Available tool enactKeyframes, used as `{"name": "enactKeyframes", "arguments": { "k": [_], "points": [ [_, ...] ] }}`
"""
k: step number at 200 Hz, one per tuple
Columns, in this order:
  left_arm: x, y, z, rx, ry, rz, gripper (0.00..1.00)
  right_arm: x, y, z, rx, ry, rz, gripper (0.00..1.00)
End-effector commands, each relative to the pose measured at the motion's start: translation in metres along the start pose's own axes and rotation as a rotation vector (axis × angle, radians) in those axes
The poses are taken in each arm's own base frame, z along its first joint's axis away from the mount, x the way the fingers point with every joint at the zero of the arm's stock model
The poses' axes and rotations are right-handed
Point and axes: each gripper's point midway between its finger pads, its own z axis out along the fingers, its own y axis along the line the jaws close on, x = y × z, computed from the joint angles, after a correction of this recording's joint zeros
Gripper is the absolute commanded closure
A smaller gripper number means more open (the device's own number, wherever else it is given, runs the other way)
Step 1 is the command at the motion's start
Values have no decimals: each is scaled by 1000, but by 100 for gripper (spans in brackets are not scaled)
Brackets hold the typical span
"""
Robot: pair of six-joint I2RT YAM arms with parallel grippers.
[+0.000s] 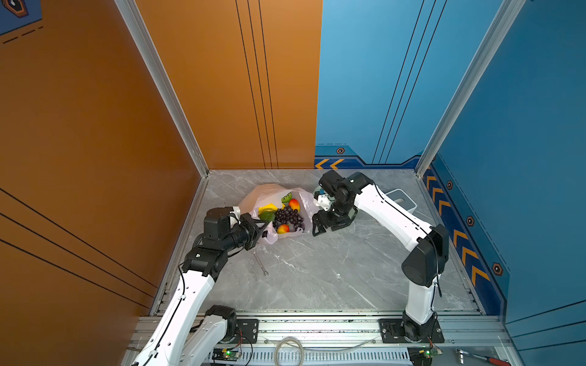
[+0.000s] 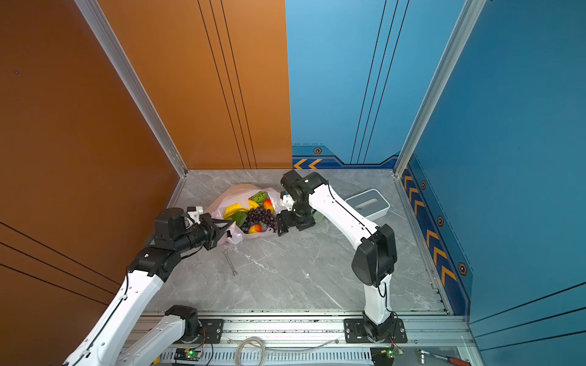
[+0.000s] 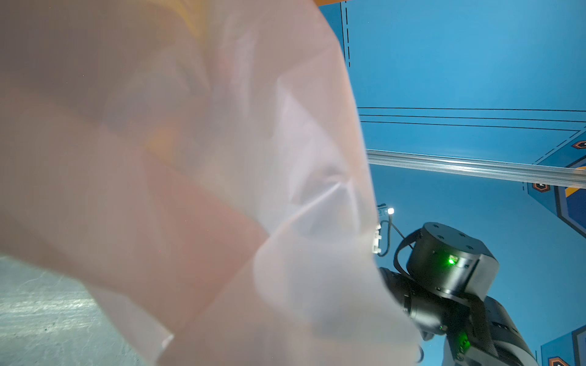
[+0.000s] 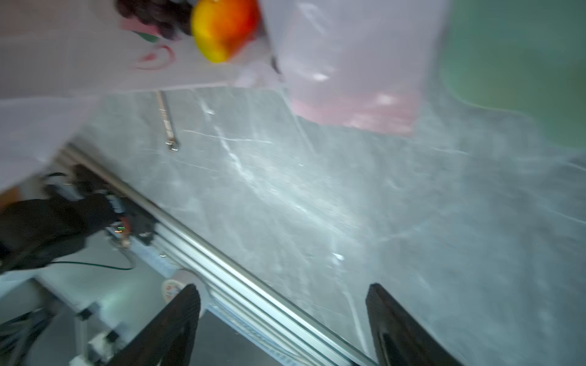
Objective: Place the fruits into the plastic bag
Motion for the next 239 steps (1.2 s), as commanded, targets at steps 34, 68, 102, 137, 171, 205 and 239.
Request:
{"name": "enactKeyframes", "arguments": {
  "k": [34,68,102,137,171,205,239],
  "points": [
    [1,4,-3,3,-18,12,100,-14,-26,-37,217,-268,-177,12],
    [1,2,-4,8,-24,13,100,-48,-4,-34,99,-428,-203,0],
    [-1,1,-5,10,-30,13,100,-77,-7,-11,102,-443,-179,0],
    [-1,1,-5,11,-35,13,100,-99,-17,12,118,-427,-136,0],
    [-1,0,-4,11,-35,11,100,-108,-23,30,110,-399,-103,0],
    [-2,-1,-5,13,-37,12,100,-108,-24,49,111,-362,-86,4],
    [-2,0,-4,11,-32,11,100,-107,-24,54,98,-350,-53,12]
  ]
}}
